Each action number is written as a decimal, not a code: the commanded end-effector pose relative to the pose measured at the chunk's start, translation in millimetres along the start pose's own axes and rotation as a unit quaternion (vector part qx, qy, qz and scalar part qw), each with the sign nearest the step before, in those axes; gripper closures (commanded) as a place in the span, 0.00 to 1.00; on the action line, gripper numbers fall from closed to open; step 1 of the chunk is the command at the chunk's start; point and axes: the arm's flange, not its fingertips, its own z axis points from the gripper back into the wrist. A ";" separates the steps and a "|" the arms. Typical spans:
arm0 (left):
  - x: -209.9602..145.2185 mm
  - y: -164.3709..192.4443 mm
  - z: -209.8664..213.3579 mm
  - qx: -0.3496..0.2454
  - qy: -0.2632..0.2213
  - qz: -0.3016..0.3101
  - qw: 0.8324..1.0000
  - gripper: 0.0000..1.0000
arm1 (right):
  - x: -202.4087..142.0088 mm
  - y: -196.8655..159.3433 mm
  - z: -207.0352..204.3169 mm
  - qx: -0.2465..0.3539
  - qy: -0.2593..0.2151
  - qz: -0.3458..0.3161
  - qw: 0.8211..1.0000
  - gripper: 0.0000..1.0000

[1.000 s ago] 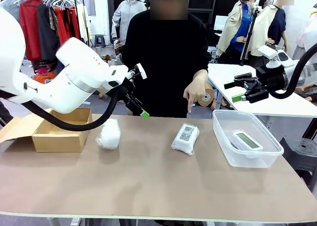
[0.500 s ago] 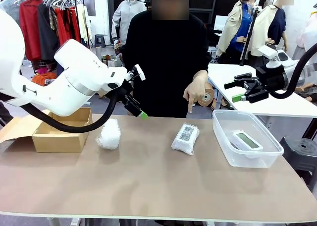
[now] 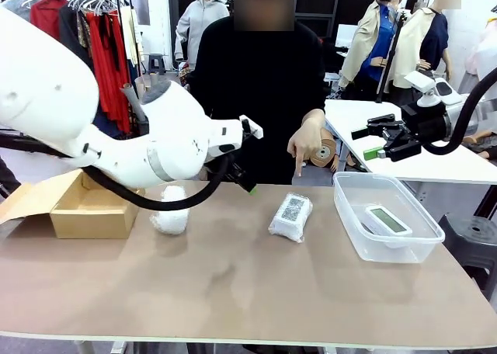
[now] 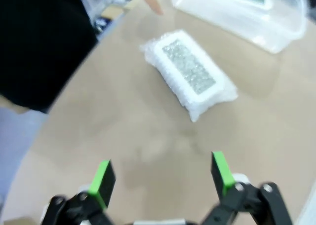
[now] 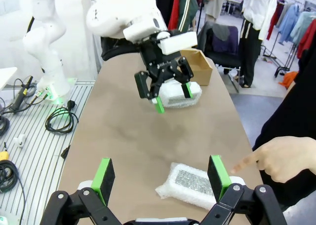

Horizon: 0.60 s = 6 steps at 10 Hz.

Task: Separate and place wrapped and unwrapped clocks.
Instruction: Pick up the Digital clock indicated by the person.

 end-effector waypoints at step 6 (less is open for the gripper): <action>77.3 -32.7 -74.1 -0.021 0.058 0.086 0.994 0.00 | 1.7 0.0 1.1 0.000 -0.001 0.002 1.000 0.00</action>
